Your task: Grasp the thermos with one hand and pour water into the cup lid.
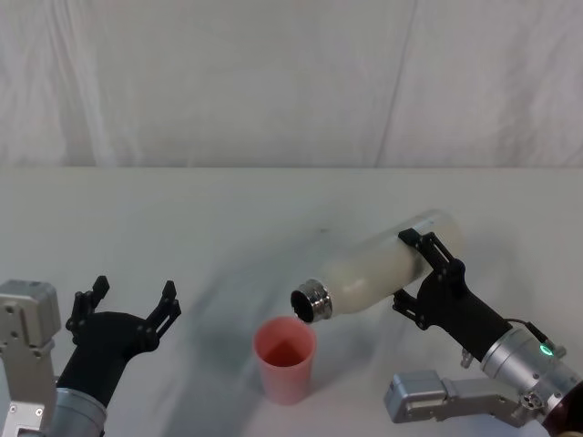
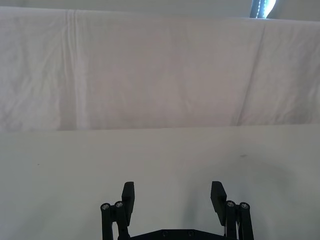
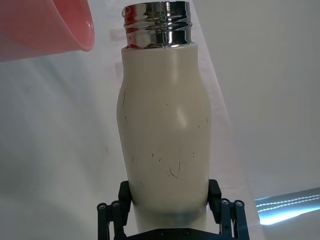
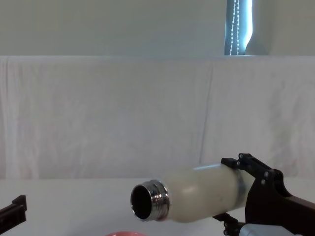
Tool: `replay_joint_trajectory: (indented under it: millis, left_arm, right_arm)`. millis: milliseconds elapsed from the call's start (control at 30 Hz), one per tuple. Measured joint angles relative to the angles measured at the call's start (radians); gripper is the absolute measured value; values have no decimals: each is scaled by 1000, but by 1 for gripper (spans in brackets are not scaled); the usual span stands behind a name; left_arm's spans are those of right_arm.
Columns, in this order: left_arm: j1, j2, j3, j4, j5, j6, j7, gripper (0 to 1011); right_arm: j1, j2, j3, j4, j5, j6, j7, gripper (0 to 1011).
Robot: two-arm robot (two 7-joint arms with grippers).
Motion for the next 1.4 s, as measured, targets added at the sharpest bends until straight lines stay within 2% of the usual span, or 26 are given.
replay_joint_trajectory:
  millis: [1400]
  left_arm:
    - [0,0,0,0,0,0,0,1001]
  right_arm:
    - [9,16,-29,-15,-35,21,-9,950]
